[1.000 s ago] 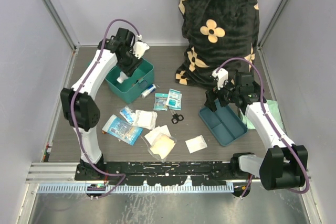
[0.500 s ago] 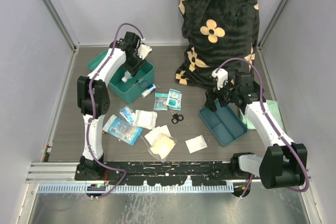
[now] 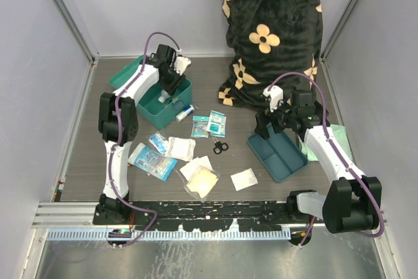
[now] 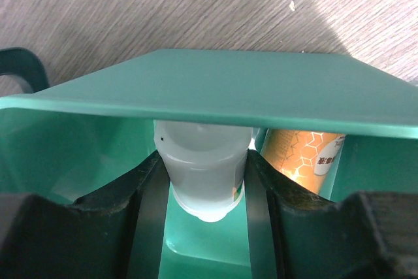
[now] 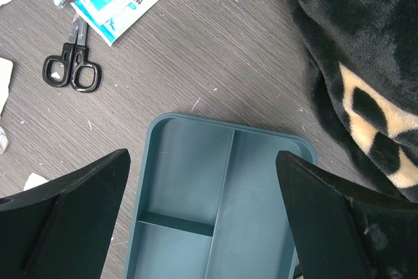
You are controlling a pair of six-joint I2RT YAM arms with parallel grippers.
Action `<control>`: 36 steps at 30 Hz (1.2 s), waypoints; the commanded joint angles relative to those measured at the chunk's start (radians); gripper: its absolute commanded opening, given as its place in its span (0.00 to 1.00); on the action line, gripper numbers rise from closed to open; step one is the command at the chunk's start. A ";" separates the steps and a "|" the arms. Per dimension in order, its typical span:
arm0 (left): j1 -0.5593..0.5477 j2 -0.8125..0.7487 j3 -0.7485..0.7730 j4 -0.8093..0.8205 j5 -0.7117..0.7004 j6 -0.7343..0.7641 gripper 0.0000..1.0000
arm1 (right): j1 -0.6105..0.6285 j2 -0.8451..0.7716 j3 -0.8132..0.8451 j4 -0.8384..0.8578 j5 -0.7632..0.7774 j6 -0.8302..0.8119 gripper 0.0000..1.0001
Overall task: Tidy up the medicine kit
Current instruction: Place the pill bottle in the medicine box.
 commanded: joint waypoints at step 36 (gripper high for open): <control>0.007 -0.190 -0.104 0.109 0.096 -0.072 0.73 | -0.004 -0.002 0.017 0.005 0.007 -0.019 1.00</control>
